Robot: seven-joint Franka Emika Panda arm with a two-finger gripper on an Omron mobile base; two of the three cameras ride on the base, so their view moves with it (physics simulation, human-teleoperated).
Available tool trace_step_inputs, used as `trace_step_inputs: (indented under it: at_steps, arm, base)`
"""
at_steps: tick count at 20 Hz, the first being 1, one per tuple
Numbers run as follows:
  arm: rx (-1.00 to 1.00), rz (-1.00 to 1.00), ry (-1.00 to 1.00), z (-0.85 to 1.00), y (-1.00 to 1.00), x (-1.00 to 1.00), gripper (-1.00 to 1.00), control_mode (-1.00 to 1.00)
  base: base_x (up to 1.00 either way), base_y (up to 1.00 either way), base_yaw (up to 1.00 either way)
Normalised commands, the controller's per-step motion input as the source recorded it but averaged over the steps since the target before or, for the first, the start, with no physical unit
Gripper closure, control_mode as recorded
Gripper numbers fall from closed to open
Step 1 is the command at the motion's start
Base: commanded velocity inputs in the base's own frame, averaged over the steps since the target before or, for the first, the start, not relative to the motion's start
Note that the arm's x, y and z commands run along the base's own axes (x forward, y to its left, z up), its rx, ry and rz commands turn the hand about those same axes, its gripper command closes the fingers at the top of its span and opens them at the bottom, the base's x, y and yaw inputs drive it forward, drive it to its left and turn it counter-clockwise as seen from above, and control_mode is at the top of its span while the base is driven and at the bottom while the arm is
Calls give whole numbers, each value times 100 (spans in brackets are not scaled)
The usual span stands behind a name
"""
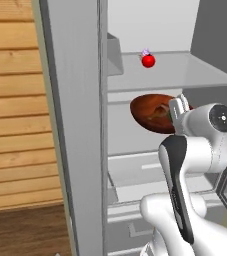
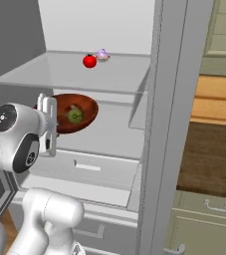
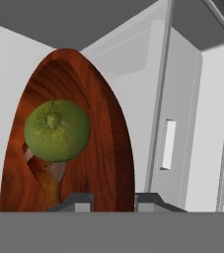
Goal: Pick the chicken drumstick and lime from their plates and place them in the bowl. Then put the bowl in the fridge.
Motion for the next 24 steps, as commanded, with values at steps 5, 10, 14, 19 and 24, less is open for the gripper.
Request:
trace_step_inputs:
  at_steps: [5,10,14,19,24]
  arm:
    - [0,0,0,0,0,0,100,100]
    - [0,0,0,0,0,0,100,100]
    - [0,0,0,0,0,0,100,100]
    - [0,0,0,0,0,0,100,100]
    - [1,5,0,-56,0,32,100,-100]
  base:
    - [11,-3,13]
    - [0,0,0]
    - [3,0,0]
    - [0,0,0]
    - [0,0,0]
